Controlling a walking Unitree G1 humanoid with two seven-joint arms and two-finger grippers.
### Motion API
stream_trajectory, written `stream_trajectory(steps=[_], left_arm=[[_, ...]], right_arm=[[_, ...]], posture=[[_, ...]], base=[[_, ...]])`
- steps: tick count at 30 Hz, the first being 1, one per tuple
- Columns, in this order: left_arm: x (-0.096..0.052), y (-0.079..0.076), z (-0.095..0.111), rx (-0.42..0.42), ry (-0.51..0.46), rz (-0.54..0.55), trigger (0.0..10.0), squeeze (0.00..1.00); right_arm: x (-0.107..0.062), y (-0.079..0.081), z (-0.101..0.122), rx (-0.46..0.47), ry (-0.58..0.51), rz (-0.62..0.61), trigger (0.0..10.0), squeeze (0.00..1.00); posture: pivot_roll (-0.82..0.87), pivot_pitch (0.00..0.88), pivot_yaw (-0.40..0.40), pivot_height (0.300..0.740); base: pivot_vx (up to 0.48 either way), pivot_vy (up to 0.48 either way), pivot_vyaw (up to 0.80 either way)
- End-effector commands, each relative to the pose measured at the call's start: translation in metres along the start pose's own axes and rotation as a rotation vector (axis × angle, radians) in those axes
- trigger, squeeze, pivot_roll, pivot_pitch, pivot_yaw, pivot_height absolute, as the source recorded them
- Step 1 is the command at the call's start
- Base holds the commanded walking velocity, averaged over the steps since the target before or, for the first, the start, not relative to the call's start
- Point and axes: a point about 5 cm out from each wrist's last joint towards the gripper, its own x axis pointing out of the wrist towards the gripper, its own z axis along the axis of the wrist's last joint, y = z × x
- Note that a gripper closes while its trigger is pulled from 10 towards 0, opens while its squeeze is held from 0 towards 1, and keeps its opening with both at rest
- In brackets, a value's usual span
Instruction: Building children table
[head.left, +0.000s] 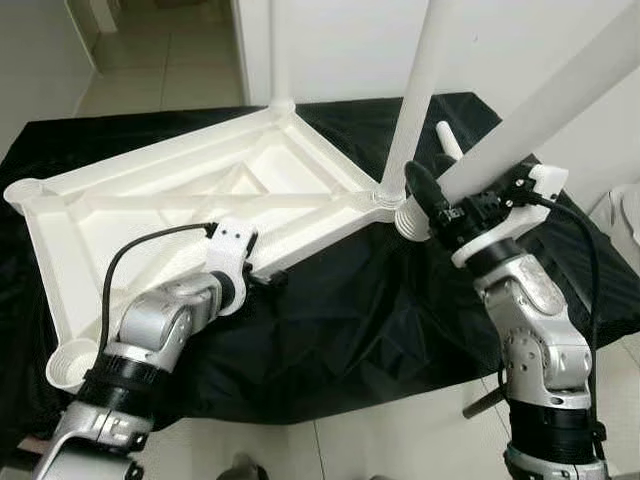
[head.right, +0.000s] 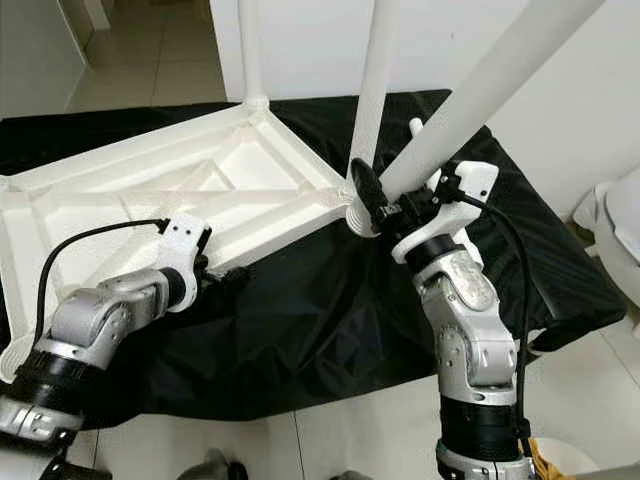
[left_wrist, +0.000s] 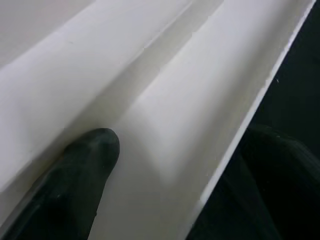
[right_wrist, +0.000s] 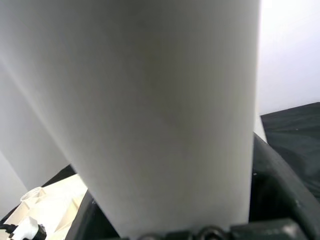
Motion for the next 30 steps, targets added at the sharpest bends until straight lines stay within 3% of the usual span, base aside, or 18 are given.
stream_trajectory(steps=[1,6,11,12,13,14,17,18,19,20,21,30], left_arm=[[0.001,0.006,0.002,-0.036,0.001,0.056,10.0,0.0],[0.004,0.011,0.016,-0.107,-0.065,0.175,10.0,0.0],[0.005,0.009,0.02,-0.076,-0.079,0.221,10.0,0.0],[0.006,0.007,0.018,-0.016,-0.069,0.239,4.0,0.0],[0.007,0.006,0.017,0.026,-0.061,0.256,2.8,0.0],[0.007,0.006,0.017,0.089,-0.056,0.274,3.8,0.0],[0.006,0.007,0.018,0.126,-0.055,0.286,3.8,0.0],[0.006,0.007,0.019,0.144,-0.058,0.293,2.1,0.0],[0.006,0.007,0.019,0.144,-0.058,0.293,2.1,0.0],[0.006,0.008,0.019,0.157,-0.059,0.303,2.8,0.0],[0.006,0.01,0.019,0.171,-0.058,0.31,0.4,0.0],[0.003,0.018,0.014,0.213,-0.042,0.356,0.0,0.0]], right_arm=[[-0.001,0.001,0.006,-0.007,-0.018,0.005,10.0,0.0],[0.0,0.001,0.006,-0.008,-0.019,0.002,10.0,0.0],[0.0,0.002,0.007,-0.008,-0.02,0.002,10.0,0.0],[0.0,0.002,0.007,-0.01,-0.019,0.001,10.0,0.0],[0.0,0.002,0.007,-0.013,-0.019,0.001,10.0,0.0],[0.0,0.002,0.008,-0.015,-0.019,0.001,10.0,0.0],[0.0,0.002,0.008,-0.015,-0.018,0.0,10.0,0.0],[0.0,0.001,0.009,-0.018,-0.018,-0.002,10.0,0.0],[0.0,0.001,0.009,-0.018,-0.018,-0.002,10.0,0.0],[0.0,0.0,0.009,-0.023,-0.018,-0.006,10.0,0.0],[0.0,-0.001,0.009,-0.027,-0.018,-0.01,10.0,0.0],[-0.001,-0.002,0.01,-0.03,-0.016,-0.013,10.0,0.0]], posture=[[-0.08,0.082,0.041,0.74],[-0.08,0.085,0.041,0.74],[-0.08,0.086,0.038,0.74],[-0.08,0.086,0.038,0.74],[-0.08,0.086,0.039,0.74],[-0.08,0.086,0.039,0.74],[-0.08,0.086,0.039,0.74],[-0.08,0.087,0.04,0.74],[-0.08,0.087,0.04,0.74],[-0.08,0.087,0.041,0.74],[-0.08,0.09,0.042,0.74],[-0.08,0.095,0.041,0.74]], base=[[0.0,0.0,0.0],[0.0,0.0,0.0],[0.0,0.0,0.0],[0.0,0.0,0.0],[0.0,0.0,0.0],[0.0,0.0,0.0],[0.0,0.0,0.0],[0.0,0.0,0.0],[0.0,0.0,0.0],[0.0,0.0,0.0],[0.0,0.0,0.0],[0.0,0.0,0.0]])
